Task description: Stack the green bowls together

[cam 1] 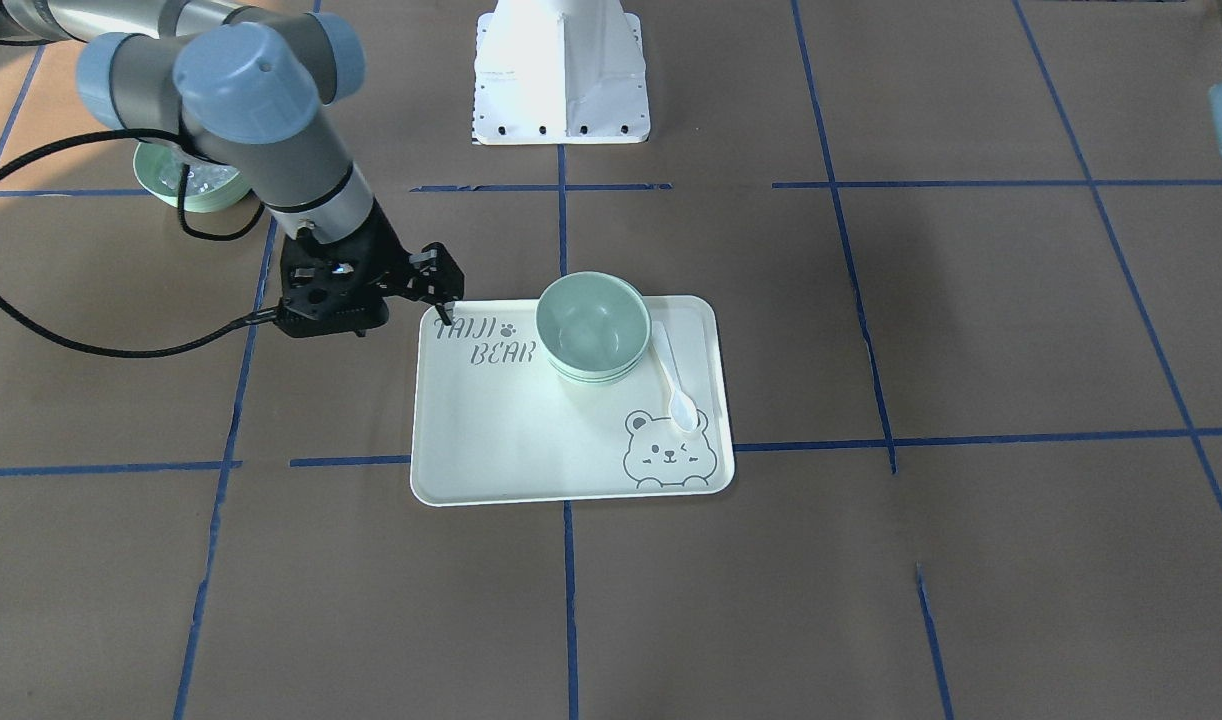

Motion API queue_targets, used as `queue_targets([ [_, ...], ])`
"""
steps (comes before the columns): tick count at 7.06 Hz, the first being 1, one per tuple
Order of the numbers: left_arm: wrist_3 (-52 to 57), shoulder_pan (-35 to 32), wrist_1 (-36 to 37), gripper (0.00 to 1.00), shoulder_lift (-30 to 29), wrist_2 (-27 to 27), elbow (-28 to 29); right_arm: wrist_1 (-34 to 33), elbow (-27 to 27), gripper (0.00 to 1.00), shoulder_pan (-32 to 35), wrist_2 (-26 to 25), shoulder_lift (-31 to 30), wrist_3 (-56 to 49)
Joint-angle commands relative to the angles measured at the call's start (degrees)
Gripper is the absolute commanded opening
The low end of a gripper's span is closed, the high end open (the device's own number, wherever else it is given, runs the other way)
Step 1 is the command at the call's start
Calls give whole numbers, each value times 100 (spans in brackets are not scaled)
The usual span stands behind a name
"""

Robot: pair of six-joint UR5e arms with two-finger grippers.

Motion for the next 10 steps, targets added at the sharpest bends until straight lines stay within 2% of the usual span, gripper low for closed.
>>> queue_targets([
  [1,703,-463,57,100,144,-745,586,-79,212,100,897,616,-802,-1523],
  [2,1062,-647,75,100,493,-1009,588,-70,195,100,1302,802,-1101,-2113],
  [4,1250,-711,84,100,1101,-1056,326,-53,-32,100,2041,1294,-1620,-3290],
  [6,1241,-789,128,100,1138,-1047,219,-44,-506,100,2700,1567,-1893,-4355],
  [8,1241,-790,565,100,1138,-1038,-61,-44,-1243,100,3543,1814,-2026,-5663],
  [10,1241,-799,576,100,1156,-1038,-98,-44,-1728,100,4133,1815,-2061,-6221],
])
